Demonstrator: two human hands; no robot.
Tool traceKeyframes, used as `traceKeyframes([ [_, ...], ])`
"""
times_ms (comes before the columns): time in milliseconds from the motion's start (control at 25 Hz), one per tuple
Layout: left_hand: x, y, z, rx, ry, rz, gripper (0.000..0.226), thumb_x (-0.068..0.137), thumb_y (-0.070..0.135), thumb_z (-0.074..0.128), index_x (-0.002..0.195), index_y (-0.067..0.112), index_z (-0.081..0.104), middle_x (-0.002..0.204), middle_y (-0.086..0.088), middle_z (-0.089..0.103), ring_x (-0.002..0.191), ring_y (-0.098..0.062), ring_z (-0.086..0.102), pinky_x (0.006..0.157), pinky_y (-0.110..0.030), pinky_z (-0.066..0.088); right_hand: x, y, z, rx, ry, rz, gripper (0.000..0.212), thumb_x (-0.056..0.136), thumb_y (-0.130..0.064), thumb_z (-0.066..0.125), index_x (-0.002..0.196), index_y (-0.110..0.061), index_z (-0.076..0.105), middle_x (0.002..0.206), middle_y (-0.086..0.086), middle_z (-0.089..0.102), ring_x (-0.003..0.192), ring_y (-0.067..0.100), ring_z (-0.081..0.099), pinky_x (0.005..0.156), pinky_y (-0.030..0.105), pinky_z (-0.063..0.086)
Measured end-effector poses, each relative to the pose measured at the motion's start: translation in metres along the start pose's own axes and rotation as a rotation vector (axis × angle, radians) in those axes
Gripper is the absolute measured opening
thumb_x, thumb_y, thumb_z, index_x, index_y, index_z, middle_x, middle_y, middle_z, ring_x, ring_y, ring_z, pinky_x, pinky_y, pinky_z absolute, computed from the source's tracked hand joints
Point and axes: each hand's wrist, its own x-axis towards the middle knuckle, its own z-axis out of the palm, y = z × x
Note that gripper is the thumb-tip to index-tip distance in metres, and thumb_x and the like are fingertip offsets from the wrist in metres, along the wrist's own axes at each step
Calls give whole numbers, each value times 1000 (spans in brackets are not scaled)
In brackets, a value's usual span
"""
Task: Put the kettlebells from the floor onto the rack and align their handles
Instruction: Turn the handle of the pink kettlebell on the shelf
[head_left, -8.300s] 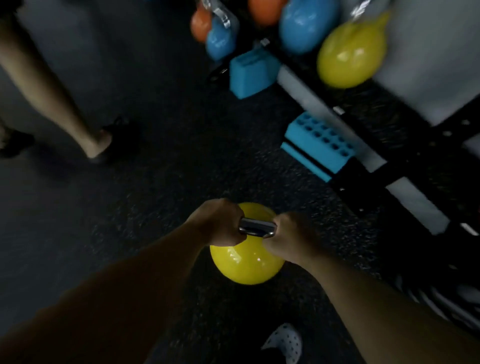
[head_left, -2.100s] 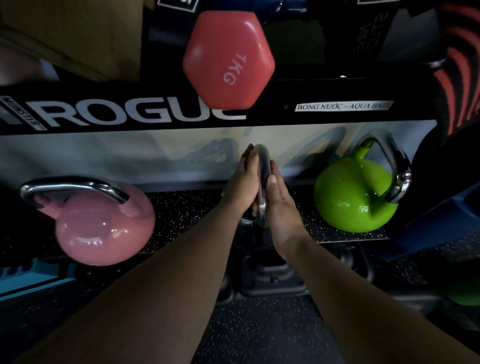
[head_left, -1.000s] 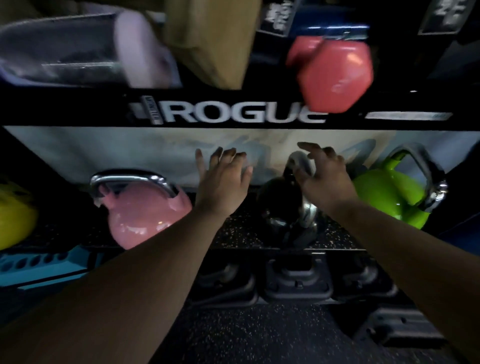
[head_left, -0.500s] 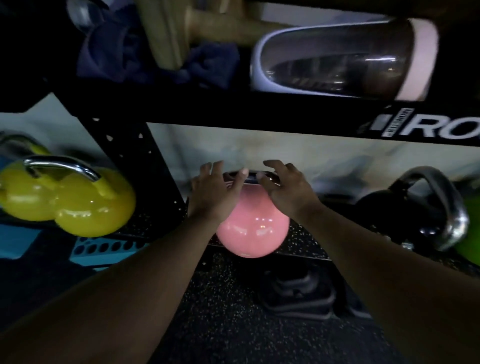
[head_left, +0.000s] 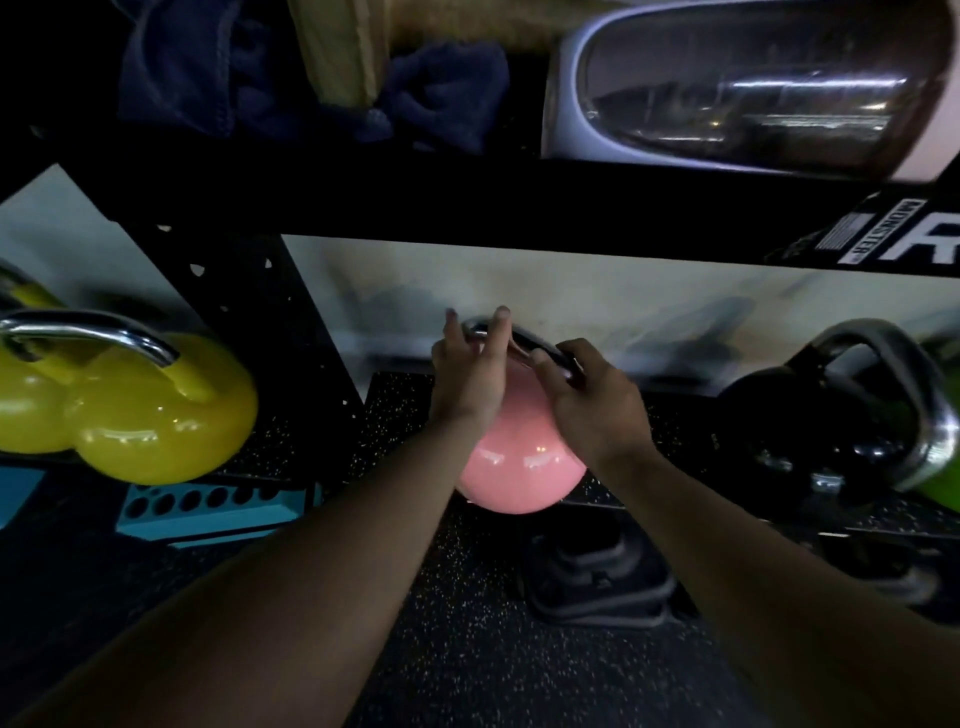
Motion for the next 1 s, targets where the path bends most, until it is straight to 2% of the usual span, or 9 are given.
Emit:
traceKeyframes([
  [120, -6, -14, 6, -68, -67, 79, 83, 83, 78, 35, 146, 24, 35, 149, -11, 44, 125, -27, 53, 82, -26, 40, -3, 2, -16, 280, -162, 66, 19, 89, -48, 63, 94, -31, 67, 72, 13, 69, 58, 24, 63, 55, 34, 50],
  [200, 0, -17, 10, -124, -112, 91, 62, 86, 75, 35, 128, 31, 45, 132, -5, 57, 117, -24, 57, 83, -31, 43, -4, 2, -12, 406, -187, 77, 25, 95, -44, 55, 114, -34, 68, 73, 13, 68, 64, 25, 62, 56, 29, 48],
  [280, 18, -11, 6, -126, -232, 75, 68, 84, 80, 34, 132, 33, 44, 131, -4, 60, 121, -25, 56, 99, -42, 44, -12, 1, 3, 506, -127, 104, 35, 102, -41, 42, 133, -36, 58, 93, -1, 69, 80, 12, 64, 61, 19, 51],
  [400, 35, 0, 12, -73, -351, 53, 99, 70, 93, 27, 153, 38, 26, 157, 1, 40, 142, -21, 40, 117, -48, 29, -22, 2, 19, 654, -23, 170, 39, 105, -36, 35, 142, -36, 48, 131, -12, 58, 114, 1, 56, 75, 1, 45],
  [480, 37, 1, 22, -68, -345, 57, 100, 69, 91, 22, 154, 37, 25, 160, 2, 35, 144, -18, 36, 120, -45, 26, -21, -1, 24, 725, 16, 196, 40, 105, -36, 35, 142, -34, 49, 139, -12, 55, 124, 4, 52, 88, 6, 47],
  [600, 50, 1, 28, -85, -336, 43, 107, 62, 100, 18, 148, 40, 38, 150, 0, 49, 135, -22, 50, 115, -47, 35, -13, -7, 31, 754, 46, 181, 41, 105, -38, 34, 143, -34, 47, 145, -9, 52, 133, 6, 46, 111, 27, 39],
  [680, 64, -5, 30, -72, -355, 10, 110, 53, 105, 18, 140, 45, 47, 142, 0, 58, 128, -22, 56, 112, -49, 37, -7, -12, 36, 757, 45, 184, 42, 104, -41, 34, 144, -36, 44, 147, -9, 50, 134, 7, 44, 115, 32, 35],
  [800, 67, -3, 25, -58, -376, -3, 97, 63, 100, 23, 140, 45, 47, 145, 2, 55, 131, -19, 53, 114, -48, 34, -7, -17, 41, 804, 43, 196, 43, 104, -41, 35, 146, -36, 42, 148, -9, 48, 132, 5, 45, 113, 31, 37],
  [1000, 62, 4, 16, -182, -405, 4, 71, 88, 73, 39, 138, 26, 54, 135, -9, 61, 118, -18, 59, 107, -40, 43, -7, -23, 47, 989, 48, 202, 42, 105, -32, 39, 146, -29, 44, 144, -10, 50, 101, -13, 60, 92, 8, 46],
])
